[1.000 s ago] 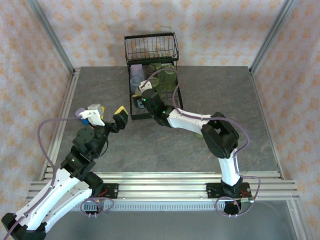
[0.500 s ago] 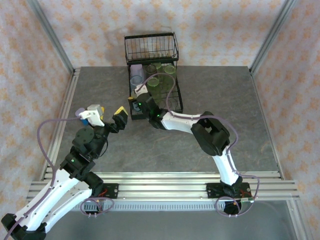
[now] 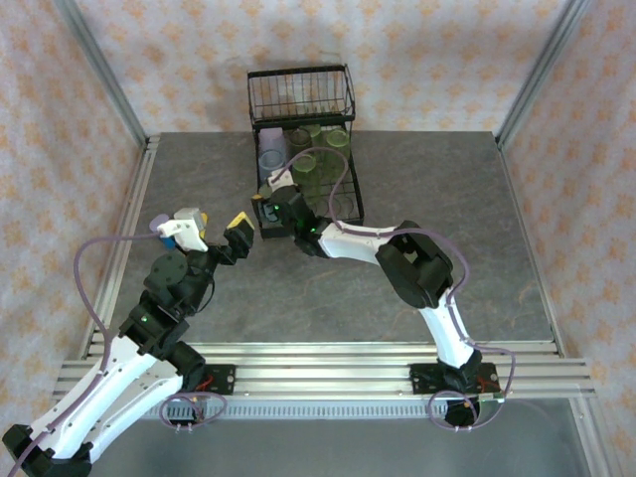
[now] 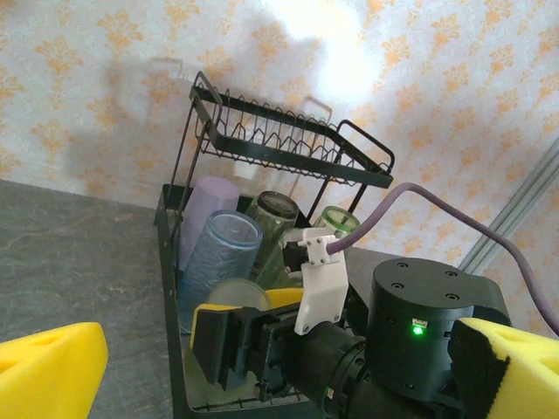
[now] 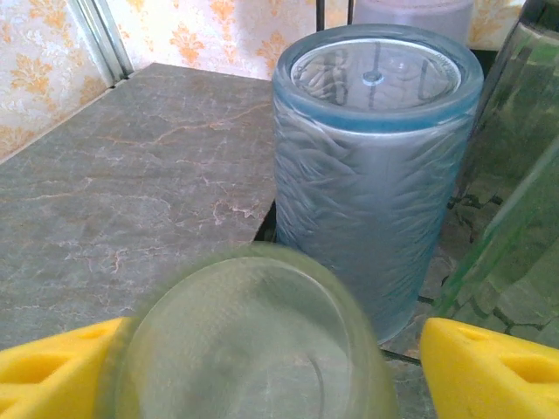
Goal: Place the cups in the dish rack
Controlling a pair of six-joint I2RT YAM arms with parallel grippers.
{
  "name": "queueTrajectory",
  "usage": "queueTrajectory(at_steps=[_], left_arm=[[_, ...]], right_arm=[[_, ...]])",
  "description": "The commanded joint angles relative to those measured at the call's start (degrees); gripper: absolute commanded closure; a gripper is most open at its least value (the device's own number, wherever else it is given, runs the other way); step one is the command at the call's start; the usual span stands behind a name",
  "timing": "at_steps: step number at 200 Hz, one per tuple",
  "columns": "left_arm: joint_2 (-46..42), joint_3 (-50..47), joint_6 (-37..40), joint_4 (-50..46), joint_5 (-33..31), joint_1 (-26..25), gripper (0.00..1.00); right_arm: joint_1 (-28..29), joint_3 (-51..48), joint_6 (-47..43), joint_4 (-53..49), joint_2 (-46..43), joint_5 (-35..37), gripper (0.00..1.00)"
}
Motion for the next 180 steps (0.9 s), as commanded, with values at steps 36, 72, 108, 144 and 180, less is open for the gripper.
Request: queueTrajectory(at_steps=[36, 72, 108, 144, 180], left_arm=[[-0.5, -0.2, 0.2, -1.6, -0.5, 0.4, 0.01], [0.0, 1.4, 0.5, -4.0, 0.5, 0.5, 0.01], [1.3, 4.0, 1.2, -7.1, 3.0, 0.4, 0.01], [3.9, 6.6, 1.4, -9.0, 7.6, 0.4, 0.01], [9.1, 9.6, 0.7, -10.1, 15.4, 0.0, 0.01]], right_arm=[[0.2, 1.3, -0.6, 0.6, -4.3, 1.1, 0.08], [0.2, 0.1, -0.5, -1.5, -10.4, 0.9, 0.01], [-0.1, -2.4, -1.1, -6.5, -19.1, 2.3, 0.01], [-3.9, -7.0, 1.7, -12.6, -29.8, 2.8, 0.01], [-9.6, -11.4, 2.7, -21.3, -41.1, 4.8, 0.01]])
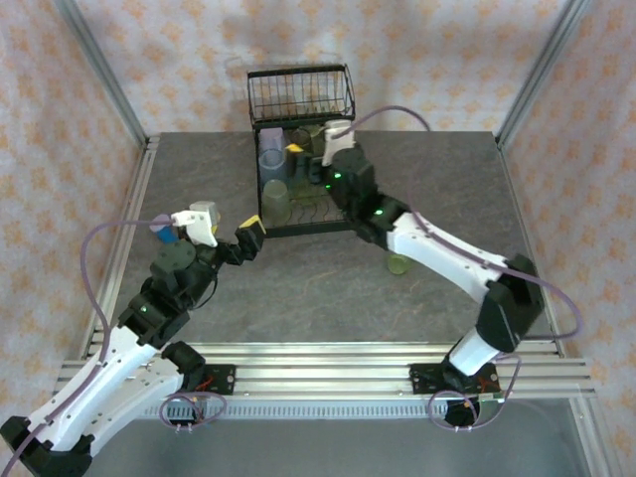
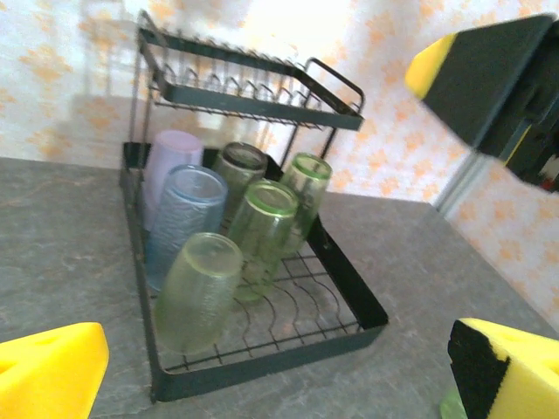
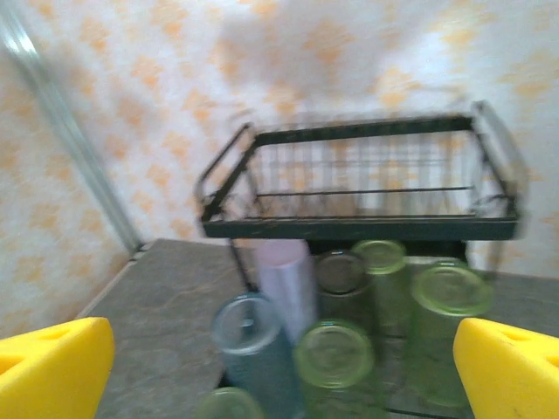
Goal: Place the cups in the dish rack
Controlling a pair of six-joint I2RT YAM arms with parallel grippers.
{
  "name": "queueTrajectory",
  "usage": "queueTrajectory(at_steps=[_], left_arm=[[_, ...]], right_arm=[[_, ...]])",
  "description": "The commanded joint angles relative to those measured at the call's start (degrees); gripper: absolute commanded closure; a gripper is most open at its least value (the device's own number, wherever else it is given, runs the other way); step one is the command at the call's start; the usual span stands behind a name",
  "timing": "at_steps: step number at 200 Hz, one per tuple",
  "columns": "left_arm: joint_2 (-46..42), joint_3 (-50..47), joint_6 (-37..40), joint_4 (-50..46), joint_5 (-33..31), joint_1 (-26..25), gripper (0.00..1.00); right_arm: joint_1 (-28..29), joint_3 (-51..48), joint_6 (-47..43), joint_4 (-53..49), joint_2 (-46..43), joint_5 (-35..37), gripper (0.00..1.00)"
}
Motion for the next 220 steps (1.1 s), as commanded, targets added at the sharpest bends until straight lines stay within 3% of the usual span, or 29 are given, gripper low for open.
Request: queueTrajectory(at_steps=[1, 31, 96, 159, 220], left_arm=[[3.1, 3.1, 0.2, -2.2, 7.0, 0.0, 0.01], [10.7, 7.6, 1.0, -4.4, 8.9, -4.9, 0.01], [37.3, 25.8, 8.0, -11.1, 2.7, -19.9, 0.01], [68.0, 52.7, 10.0, -20.9, 12.3, -23.7, 0.01], [88.4, 79.5, 10.2, -40.5, 12.5, -23.7, 0.01]], right_arm=[[-3.2, -2.8, 1.1, -9.0, -6.5, 3.0, 0.01], [-8.4, -5.1, 1.1, -17.8, -14.8, 4.1, 0.01], [-23.3, -9.4, 7.6, -30.9, -29.2, 0.4, 0.01], [-24.0, -12.3, 7.0, -29.6, -37.9, 4.3, 0.01], [-24.0, -14.4, 5.8, -29.1, -40.9, 5.5, 0.01]])
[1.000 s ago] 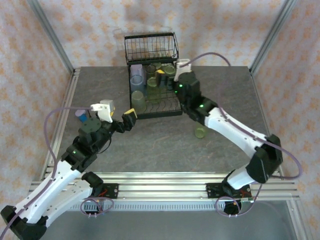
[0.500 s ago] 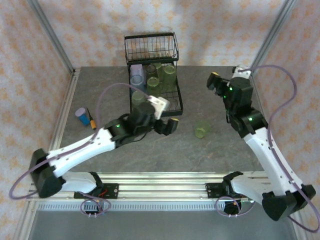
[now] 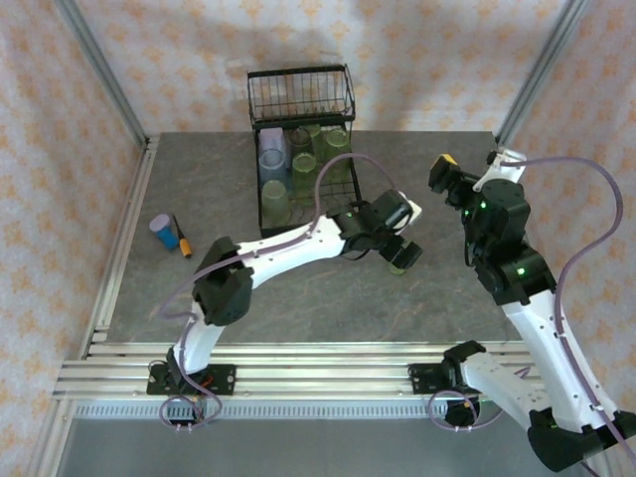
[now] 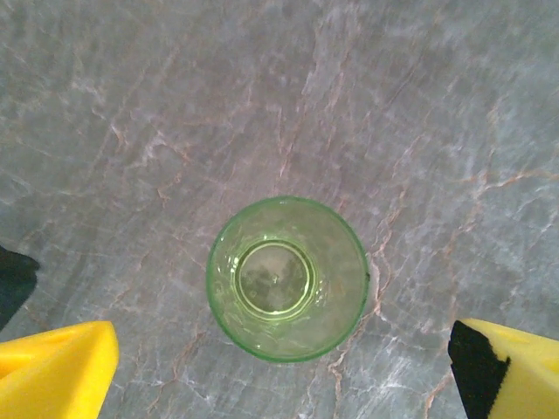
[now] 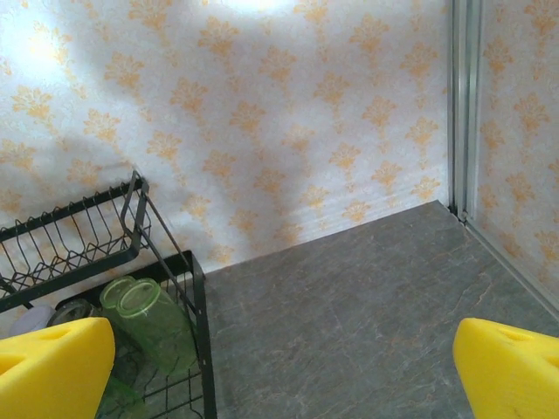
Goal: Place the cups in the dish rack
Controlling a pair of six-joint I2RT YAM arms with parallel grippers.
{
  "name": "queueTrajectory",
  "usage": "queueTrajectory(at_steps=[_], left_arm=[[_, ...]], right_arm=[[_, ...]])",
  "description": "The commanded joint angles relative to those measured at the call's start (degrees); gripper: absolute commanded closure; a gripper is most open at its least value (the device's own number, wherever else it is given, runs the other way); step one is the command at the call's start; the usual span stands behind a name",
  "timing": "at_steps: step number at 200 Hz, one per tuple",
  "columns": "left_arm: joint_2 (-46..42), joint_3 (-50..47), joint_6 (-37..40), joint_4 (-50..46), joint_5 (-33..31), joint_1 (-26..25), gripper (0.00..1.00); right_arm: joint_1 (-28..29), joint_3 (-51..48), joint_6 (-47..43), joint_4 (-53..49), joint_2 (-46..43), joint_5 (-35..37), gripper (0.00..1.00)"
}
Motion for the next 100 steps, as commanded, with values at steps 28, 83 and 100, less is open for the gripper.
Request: queueTrajectory(at_steps=[28, 83, 100], left_arm=[[9.4, 16.1, 0.3, -17.0, 2.3, 0.0, 0.01], [13.6, 20.9, -0.2, -17.8, 1.4, 0.0, 0.01], [14.6, 22.1, -0.1, -18.5, 2.8, 0.0, 0.01]], right_arm=[[-0.3, -2.2, -0.3, 0.8, -1.7, 2.0, 0.01], [-0.4, -3.1, -0.5, 1.7, -1.6, 2.4, 0.01], [-0.3, -3.1, -0.5, 1.6, -1.6, 2.4, 0.01]])
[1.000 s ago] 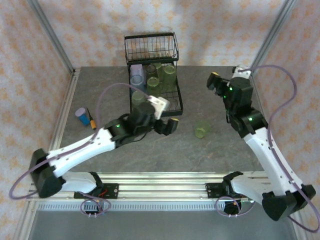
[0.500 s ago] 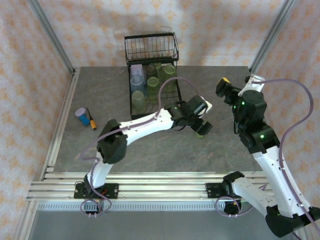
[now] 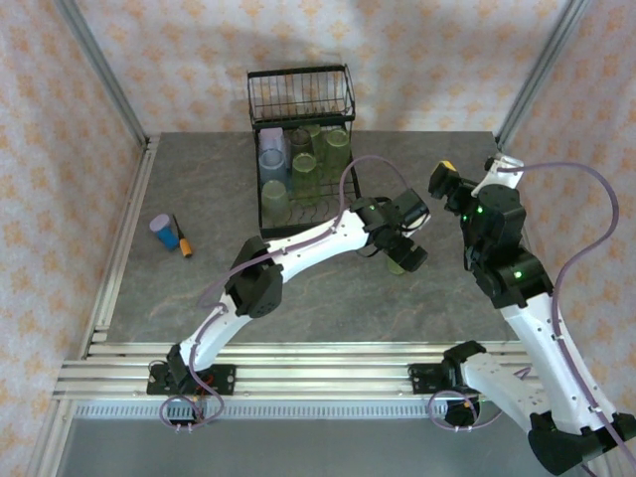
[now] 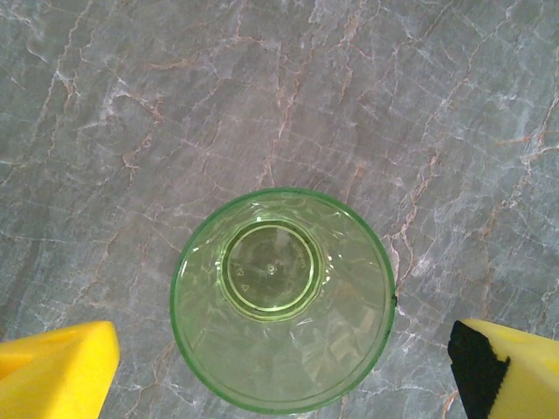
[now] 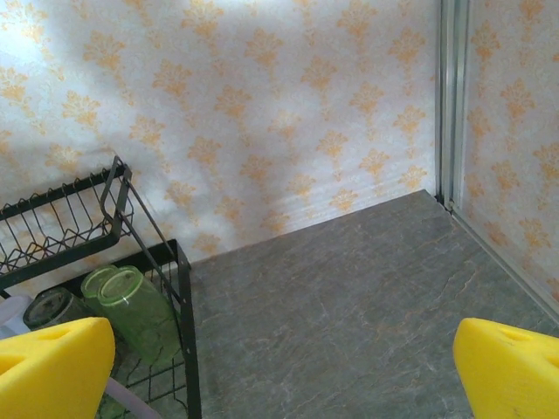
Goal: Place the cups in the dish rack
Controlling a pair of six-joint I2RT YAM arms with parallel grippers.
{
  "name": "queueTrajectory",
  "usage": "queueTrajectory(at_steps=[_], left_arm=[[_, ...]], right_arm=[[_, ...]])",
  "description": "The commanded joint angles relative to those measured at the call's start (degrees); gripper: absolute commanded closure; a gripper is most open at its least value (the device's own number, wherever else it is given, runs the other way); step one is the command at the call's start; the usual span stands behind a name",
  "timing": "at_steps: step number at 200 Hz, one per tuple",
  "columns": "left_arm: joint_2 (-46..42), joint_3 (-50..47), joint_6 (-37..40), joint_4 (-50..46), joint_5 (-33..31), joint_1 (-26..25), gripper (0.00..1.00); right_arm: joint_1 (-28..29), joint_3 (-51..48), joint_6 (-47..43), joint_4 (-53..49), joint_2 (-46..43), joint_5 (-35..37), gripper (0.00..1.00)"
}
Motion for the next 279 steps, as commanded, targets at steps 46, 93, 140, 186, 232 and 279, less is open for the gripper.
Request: queueTrajectory(at_steps=[46, 93, 140, 186, 232, 279], left_arm=[[2.8, 3.3, 0.0, -3.6, 1.0, 0.0, 0.01], [4.3, 4.4, -0.1, -3.5, 0.6, 0.0, 0.01], [6.6, 5.5, 0.7, -3.2, 0.3, 0.0, 0.01], [8.9, 7.3, 2.7, -2.2, -1.3, 0.0, 0.01], [9.2, 7.2, 3.1, -1.5, -2.4, -0.1, 0.08], [6.1, 6.0, 3.4, 0.7, -1.6, -0.1, 0.24]], right_arm=[[-0.4, 0.0, -0.1, 1.4, -0.7, 1.0, 0.01], [-0.4, -0.1, -0.2, 1.4, -0.7, 1.0, 0.01], [-0.4, -0.3, -0.1, 1.7, -0.7, 1.1, 0.01], [-0.3, -0.7, 0.2, 1.5, -0.6, 1.1, 0.01], [-0.3, -0.8, 0.4, 1.3, -0.6, 1.2, 0.01], [-0.4, -1.0, 0.1, 1.3, -0.6, 1.7, 0.01]])
